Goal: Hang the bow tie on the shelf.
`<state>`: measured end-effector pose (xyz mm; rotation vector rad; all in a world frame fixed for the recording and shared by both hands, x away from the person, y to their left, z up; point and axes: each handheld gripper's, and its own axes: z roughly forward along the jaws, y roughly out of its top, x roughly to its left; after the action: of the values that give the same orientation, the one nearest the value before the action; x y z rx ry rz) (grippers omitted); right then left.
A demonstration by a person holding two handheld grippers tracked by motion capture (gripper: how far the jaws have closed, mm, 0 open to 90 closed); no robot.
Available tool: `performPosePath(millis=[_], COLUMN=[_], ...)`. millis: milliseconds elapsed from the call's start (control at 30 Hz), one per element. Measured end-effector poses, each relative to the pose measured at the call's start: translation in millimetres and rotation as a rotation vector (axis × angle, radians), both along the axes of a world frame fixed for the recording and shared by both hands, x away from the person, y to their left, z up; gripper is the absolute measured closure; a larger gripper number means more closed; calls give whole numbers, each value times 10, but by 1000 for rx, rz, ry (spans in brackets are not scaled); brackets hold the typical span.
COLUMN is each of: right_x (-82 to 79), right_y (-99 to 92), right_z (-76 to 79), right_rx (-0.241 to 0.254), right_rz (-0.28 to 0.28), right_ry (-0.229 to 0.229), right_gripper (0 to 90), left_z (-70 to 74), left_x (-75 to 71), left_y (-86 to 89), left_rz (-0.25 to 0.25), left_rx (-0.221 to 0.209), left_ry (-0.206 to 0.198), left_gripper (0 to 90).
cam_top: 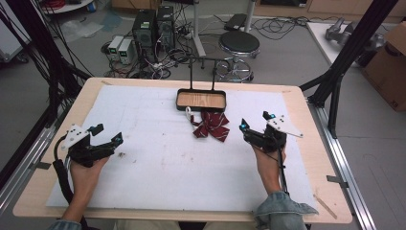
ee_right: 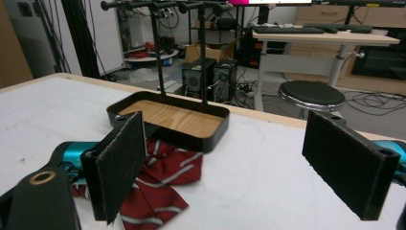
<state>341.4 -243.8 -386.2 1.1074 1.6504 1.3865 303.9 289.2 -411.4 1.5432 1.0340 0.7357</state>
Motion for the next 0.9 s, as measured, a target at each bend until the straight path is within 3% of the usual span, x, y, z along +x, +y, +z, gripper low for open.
performPosePath(millis=[433, 467, 633, 667, 767, 800, 900], right_x=[424, 514, 641, 713, 767, 829, 880], right_y=[616, 729, 863, 922, 967, 1033, 1100], right_z=[16, -26, -117, -183, -235, -297, -349], right_rx=[10, 9, 8, 1, -7, -24, -44], right_rz=[95, 104, 109, 113, 118, 130, 139], right_ry=[57, 85, 107, 137, 162, 193, 211], right_gripper=[183, 184, 227, 244, 257, 281, 330], left_z=[-8, -11, -20, -22, -24, -23, -18], left_x=[-3, -3, -4, -2, 2, 3, 2], left_y=[-2, -1, -7, -3, 0, -1, 4], left_rz=[4, 5, 2, 1, 2, 3, 4], left_rx=[-6, -6, -5, -4, -7, -11, -12], left_ry=[0, -1, 0, 1, 5, 3, 2], left_gripper=[170, 169, 169, 170, 170, 170, 171])
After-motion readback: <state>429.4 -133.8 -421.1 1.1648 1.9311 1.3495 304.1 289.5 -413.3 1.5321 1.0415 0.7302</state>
